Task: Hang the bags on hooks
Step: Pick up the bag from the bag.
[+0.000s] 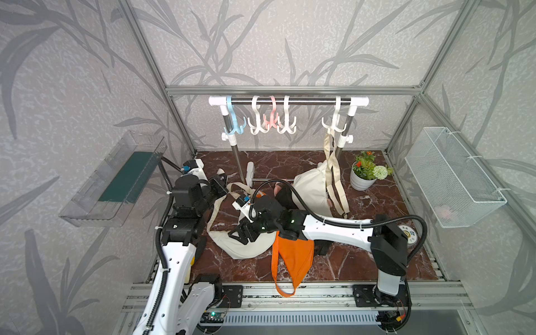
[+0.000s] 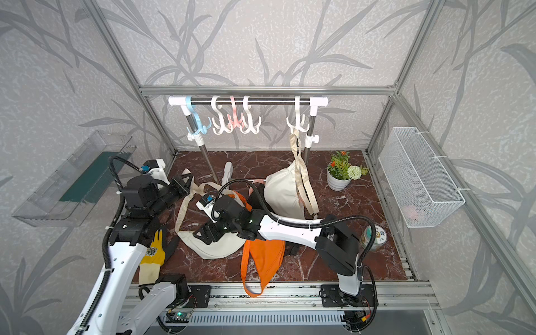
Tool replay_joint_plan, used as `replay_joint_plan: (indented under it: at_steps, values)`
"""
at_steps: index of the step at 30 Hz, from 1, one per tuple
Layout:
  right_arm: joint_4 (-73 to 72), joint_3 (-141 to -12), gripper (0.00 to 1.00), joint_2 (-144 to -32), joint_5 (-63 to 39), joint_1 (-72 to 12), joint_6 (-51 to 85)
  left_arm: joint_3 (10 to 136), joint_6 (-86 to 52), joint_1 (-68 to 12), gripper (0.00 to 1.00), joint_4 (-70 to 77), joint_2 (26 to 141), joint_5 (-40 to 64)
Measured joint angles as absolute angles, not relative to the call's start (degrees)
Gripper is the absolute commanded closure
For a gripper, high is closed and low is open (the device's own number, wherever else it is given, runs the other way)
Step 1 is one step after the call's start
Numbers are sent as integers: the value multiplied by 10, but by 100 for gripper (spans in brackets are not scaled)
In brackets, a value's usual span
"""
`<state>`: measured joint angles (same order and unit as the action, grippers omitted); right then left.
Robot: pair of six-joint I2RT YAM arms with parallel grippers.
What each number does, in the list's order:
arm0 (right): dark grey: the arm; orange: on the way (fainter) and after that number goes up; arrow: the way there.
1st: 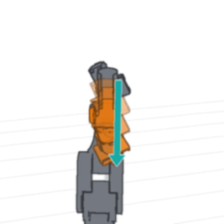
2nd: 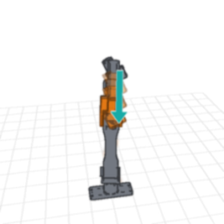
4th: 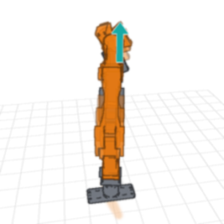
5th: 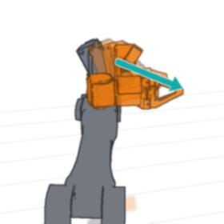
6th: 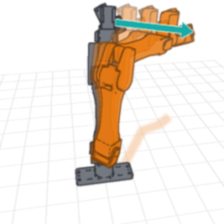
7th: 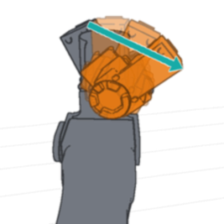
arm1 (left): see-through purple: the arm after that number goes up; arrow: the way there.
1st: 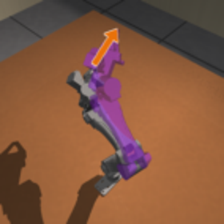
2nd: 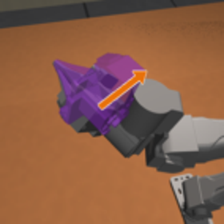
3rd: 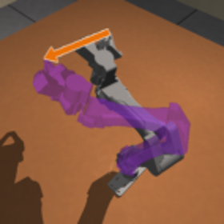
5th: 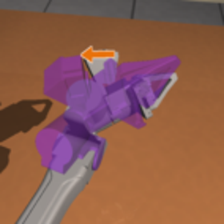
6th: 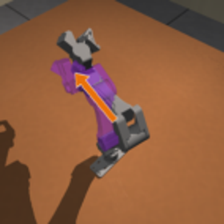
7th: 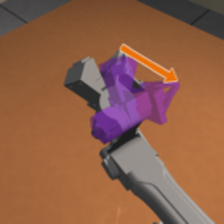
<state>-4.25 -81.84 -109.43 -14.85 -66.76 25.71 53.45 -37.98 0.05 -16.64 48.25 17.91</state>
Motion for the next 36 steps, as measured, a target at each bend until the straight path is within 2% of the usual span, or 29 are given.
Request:
replay_joint_plan:
  at_steps: [7,21,24,25,30,31,33,34,36]
  values:
    - [-124,-859,25,-1175,-63,-696,296,523,-382,1,100,-141,458,185]
    - [-245,-936,24,-1233,111,-716,298,509,-386,-4,100,-110,444,183]
    - [-249,-971,27,-1263,147,-716,294,508,-386,-5,100,-107,444,184]
    - [-249,-980,34,-1271,158,-716,289,508,-386,-6,100,-106,444,184]
    - [-256,-1004,97,-1293,194,-716,270,508,-386,-7,100,-104,444,190]
    - [-258,-1003,100,-1293,196,-716,265,508,-385,-7,100,-103,444,192]
    - [-270,-988,100,-1285,196,-715,257,508,-382,-7,93,-103,444,192]
    - [-272,-965,100,-1271,195,-715,253,508,-377,-7,81,-103,444,192]
    - [-268,-913,100,-1235,194,-715,244,508,-366,-7,44,-103,445,192]
